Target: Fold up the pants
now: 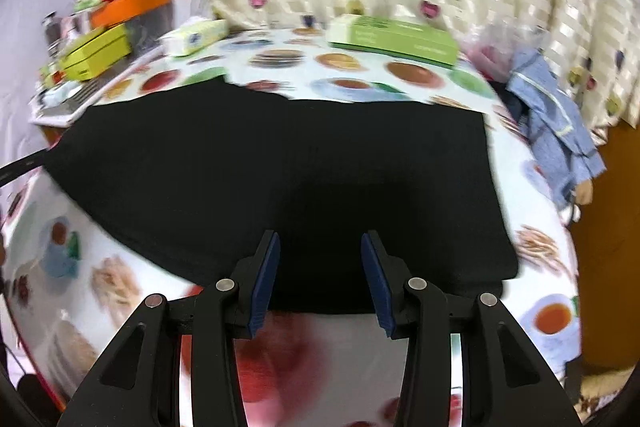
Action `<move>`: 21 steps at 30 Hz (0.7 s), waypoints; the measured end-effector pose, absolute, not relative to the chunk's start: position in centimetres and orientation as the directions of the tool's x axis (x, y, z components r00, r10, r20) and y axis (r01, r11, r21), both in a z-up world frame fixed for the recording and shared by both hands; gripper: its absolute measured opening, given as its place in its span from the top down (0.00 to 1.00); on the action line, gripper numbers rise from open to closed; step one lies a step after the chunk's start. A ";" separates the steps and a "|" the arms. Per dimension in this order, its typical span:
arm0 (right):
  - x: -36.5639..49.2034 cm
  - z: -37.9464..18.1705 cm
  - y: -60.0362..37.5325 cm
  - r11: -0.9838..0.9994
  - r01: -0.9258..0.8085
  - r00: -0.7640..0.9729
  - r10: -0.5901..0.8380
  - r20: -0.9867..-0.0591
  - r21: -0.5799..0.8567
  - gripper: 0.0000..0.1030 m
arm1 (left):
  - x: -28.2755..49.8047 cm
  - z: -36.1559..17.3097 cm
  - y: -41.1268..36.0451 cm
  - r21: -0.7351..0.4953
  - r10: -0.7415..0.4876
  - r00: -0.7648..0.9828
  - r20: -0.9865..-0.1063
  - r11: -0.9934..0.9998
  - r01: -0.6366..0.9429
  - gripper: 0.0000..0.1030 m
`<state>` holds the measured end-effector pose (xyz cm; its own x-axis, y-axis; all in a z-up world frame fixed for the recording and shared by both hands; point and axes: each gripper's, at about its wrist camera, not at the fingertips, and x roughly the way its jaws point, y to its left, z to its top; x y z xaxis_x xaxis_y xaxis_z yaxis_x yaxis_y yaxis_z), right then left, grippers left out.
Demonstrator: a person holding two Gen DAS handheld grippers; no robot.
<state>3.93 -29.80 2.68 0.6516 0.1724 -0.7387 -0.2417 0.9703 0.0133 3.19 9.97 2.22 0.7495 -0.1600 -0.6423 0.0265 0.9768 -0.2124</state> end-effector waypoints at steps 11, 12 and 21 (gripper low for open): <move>2.9 2.3 -27.3 0.955 -0.295 0.635 0.212 -0.743 0.021 0.57 | 3.9 0.9 7.8 -0.207 -0.176 0.690 -0.702 0.978 0.038 0.80; 2.7 2.4 -27.0 0.952 -0.304 0.635 0.220 -0.741 0.022 0.57 | 3.4 1.2 8.1 -0.217 -0.180 0.698 -0.694 0.975 0.036 0.80; 0.9 3.2 -23.9 0.916 -0.399 0.629 0.305 -0.715 0.040 0.55 | -0.5 1.1 14.5 -0.334 -0.140 0.745 -0.652 0.935 -0.116 0.71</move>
<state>0.89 -23.89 3.20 0.6290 0.3047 -0.7152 -0.3988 0.9162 0.0397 -0.52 14.54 1.09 0.7452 -0.1401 -0.6519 -0.1161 0.9355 -0.3338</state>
